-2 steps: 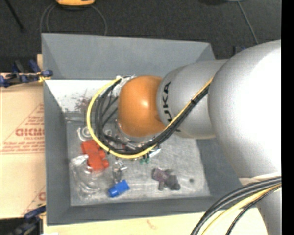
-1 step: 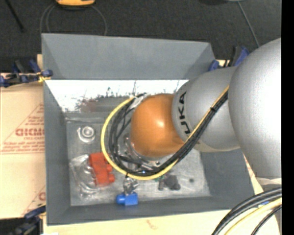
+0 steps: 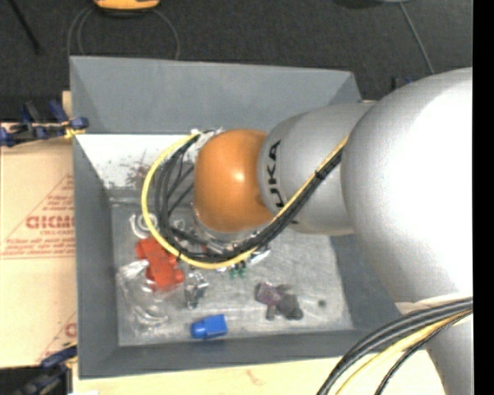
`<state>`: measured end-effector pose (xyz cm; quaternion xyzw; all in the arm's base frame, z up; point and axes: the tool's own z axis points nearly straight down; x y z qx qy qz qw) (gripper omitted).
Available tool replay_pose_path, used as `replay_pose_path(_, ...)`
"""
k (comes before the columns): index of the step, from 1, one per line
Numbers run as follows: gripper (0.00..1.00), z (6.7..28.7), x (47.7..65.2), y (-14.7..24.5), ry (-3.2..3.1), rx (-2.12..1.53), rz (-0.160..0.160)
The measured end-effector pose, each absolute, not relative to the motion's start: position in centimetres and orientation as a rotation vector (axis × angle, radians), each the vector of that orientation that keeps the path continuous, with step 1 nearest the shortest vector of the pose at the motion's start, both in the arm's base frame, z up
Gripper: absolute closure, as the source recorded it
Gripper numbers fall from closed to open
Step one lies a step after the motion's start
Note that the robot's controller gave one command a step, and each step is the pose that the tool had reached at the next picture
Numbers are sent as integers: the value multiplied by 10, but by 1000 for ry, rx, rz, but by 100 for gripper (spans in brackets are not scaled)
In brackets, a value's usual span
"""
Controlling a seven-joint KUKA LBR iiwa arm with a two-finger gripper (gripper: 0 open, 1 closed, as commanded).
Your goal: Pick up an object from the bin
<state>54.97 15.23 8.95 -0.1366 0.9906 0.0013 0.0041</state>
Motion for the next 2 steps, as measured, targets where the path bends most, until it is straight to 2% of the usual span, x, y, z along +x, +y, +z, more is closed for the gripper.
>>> replay_pose_path(1,0,86,575,170,3054,-569,2)
replay_pose_path(2,100,89,580,172,3037,-566,5)
